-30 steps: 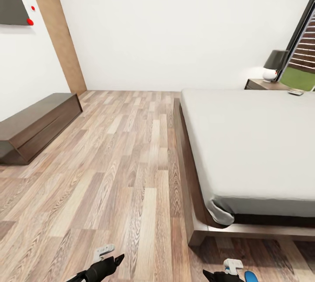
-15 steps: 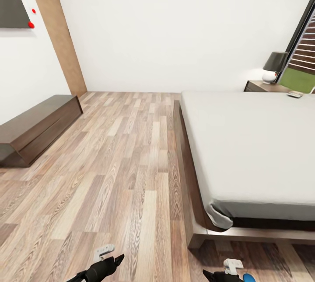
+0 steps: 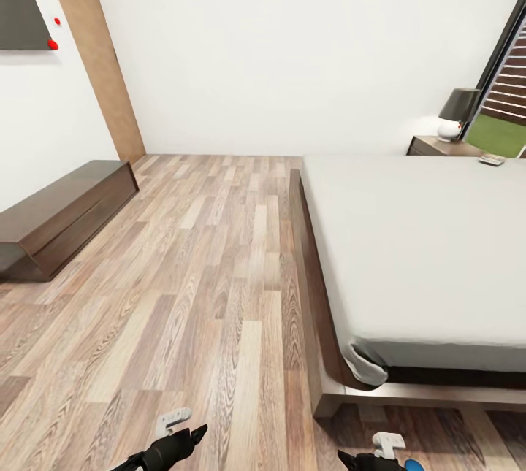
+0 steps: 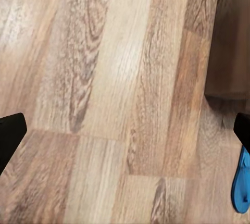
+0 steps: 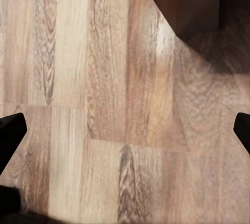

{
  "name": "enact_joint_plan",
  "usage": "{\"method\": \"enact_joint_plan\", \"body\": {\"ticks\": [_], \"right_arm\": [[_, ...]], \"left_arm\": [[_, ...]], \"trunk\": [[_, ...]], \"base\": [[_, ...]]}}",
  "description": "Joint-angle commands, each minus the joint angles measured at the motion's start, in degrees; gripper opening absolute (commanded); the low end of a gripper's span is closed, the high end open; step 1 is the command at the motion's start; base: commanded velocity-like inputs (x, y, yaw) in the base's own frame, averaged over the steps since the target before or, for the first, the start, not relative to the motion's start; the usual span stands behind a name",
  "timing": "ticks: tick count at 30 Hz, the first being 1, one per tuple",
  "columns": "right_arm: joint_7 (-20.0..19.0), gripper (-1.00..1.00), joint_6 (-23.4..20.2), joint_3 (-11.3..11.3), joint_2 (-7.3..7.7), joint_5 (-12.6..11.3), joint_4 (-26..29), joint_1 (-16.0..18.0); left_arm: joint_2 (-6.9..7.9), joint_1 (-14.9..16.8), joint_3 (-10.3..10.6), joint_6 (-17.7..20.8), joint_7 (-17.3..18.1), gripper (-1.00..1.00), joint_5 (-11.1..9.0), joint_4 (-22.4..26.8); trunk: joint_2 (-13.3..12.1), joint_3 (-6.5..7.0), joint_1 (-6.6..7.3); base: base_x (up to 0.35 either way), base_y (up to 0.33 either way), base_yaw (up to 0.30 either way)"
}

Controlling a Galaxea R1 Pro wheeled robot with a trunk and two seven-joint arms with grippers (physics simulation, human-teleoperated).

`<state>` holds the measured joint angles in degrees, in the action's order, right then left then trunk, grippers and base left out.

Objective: In the bedroom, move the book from the bed onto either nightstand, and place the two sandals side by side next to the bed.

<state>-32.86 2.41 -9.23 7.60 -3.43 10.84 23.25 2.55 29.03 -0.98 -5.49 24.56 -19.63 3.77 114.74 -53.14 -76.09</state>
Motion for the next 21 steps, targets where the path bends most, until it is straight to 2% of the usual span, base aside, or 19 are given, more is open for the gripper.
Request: {"method": "enact_joint_plan", "body": {"ticks": [1,6,21], "right_arm": [[-0.29,1.0,0.05,-0.07,-0.01,-0.33,-0.07,0.04],[-0.28,1.0,0.05,-0.03,-0.04,-0.27,-0.05,0.03],[-0.2,1.0,0.05,-0.03,-0.04,-0.35,-0.07,0.04]], "left_arm": [[0.0,0.03,-0.07,-0.13,0.25,1.0,-0.15,-0.1],[0.0,0.03,-0.07,-0.21,0.31,1.0,-0.15,-0.16],[0.0,0.01,-0.07,-0.22,0.31,1.0,-0.16,-0.17]], "trunk": [[0.02,-0.04,0.01],[0.02,-0.04,0.01],[0.02,-0.04,0.01]], "base": [[0.0,0.0,0.0],[0.0,0.0,0.123],[0.0,0.0,0.288]]}}
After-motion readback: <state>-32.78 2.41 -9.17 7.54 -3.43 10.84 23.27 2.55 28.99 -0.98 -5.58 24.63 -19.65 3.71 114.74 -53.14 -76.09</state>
